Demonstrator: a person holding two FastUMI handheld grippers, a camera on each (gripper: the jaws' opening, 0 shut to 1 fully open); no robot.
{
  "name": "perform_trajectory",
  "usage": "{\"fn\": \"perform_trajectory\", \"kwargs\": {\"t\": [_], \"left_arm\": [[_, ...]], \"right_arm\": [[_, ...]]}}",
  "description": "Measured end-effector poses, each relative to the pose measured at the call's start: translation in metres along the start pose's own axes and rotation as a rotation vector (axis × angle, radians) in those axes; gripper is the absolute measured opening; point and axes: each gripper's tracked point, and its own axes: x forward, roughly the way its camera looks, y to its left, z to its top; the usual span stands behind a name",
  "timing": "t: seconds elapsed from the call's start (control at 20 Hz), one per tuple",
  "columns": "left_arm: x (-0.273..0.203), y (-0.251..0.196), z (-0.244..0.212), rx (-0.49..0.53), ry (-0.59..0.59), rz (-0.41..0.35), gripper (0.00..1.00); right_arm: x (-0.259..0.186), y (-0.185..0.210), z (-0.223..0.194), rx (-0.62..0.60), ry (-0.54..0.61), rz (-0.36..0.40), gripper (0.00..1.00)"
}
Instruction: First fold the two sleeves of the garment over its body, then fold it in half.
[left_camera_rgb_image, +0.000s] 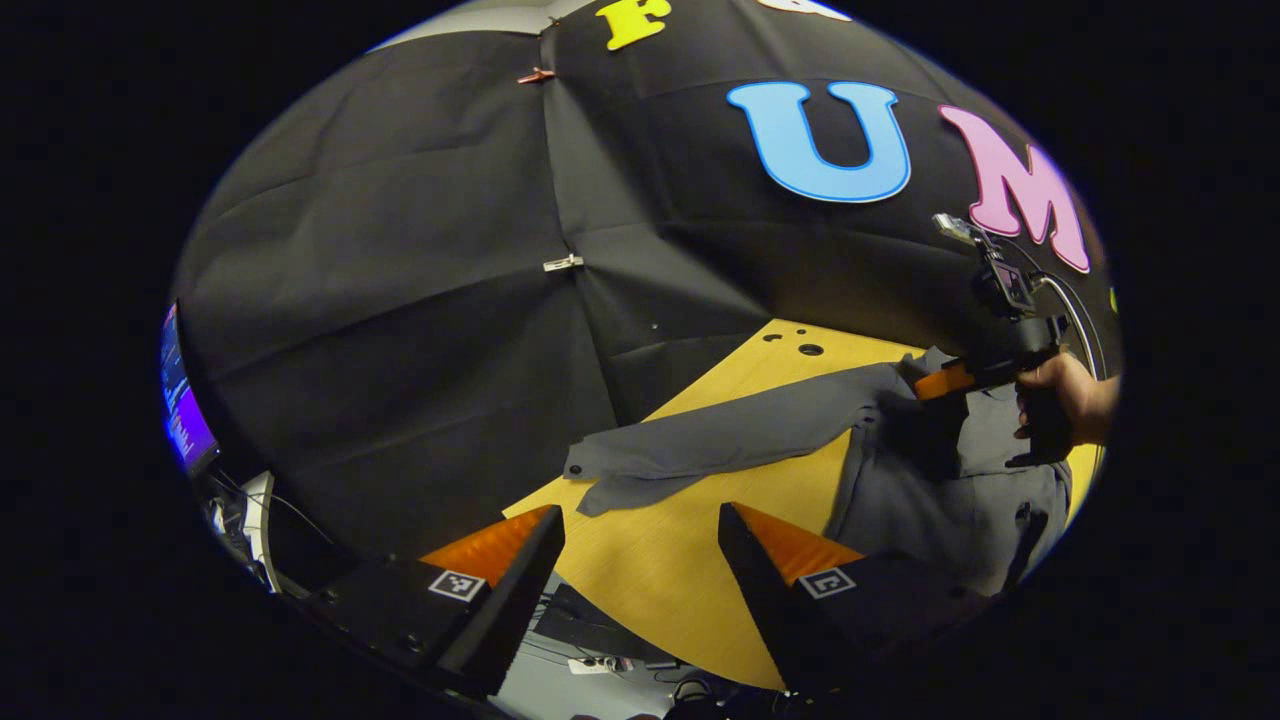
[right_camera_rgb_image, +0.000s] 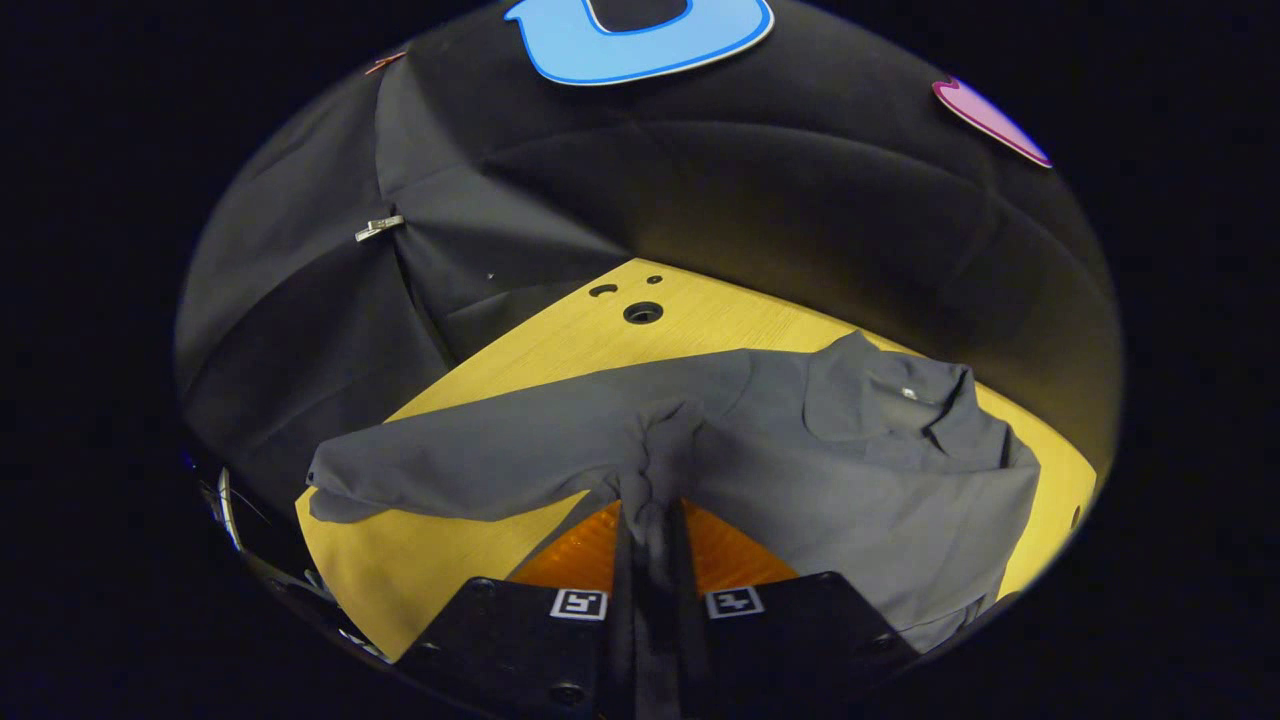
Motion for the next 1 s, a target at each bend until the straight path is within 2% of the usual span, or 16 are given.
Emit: {"fn": "perform_trajectory", "kwargs": {"t": [0.05,0.2,0.3,0.35,0.4,0.55,0.7,0.9,1.0], "left_arm": [[0.001,0.001,0.004,0.015,-0.012,0.002,0.98],[0.02,0.015,0.01,0.032,-0.038,0.011,0.98],[0.032,0.02,0.015,-0.007,-0.045,0.012,0.98],[0.038,0.025,0.018,-0.028,-0.045,0.016,0.98],[0.047,0.029,0.021,-0.05,-0.043,0.017,0.98],[0.082,0.038,0.018,-0.103,-0.051,0.011,0.98],[0.118,0.046,0.009,-0.09,-0.031,0.031,0.98],[0.158,0.035,-0.005,-0.117,0.019,-0.03,0.98],[0.179,0.029,-0.013,-0.114,0.042,-0.051,0.98]], "right_arm": [[-0.002,0.002,0.002,0.01,-0.007,0.002,0.41],[-0.013,0.004,0.002,0.005,-0.024,0.008,0.86],[-0.025,-0.004,0.002,-0.014,-0.028,-0.013,0.89],[-0.032,-0.008,0.003,-0.014,-0.035,-0.025,0.84],[-0.04,-0.014,0.002,-0.01,-0.041,-0.039,1.0],[-0.076,-0.039,-0.005,0.027,-0.057,-0.096,1.0],[-0.115,-0.068,-0.017,0.057,-0.058,-0.156,1.0],[-0.163,-0.106,-0.04,0.121,-0.075,-0.264,1.0],[-0.181,-0.119,-0.065,0.16,-0.043,-0.303,1.0]]}}
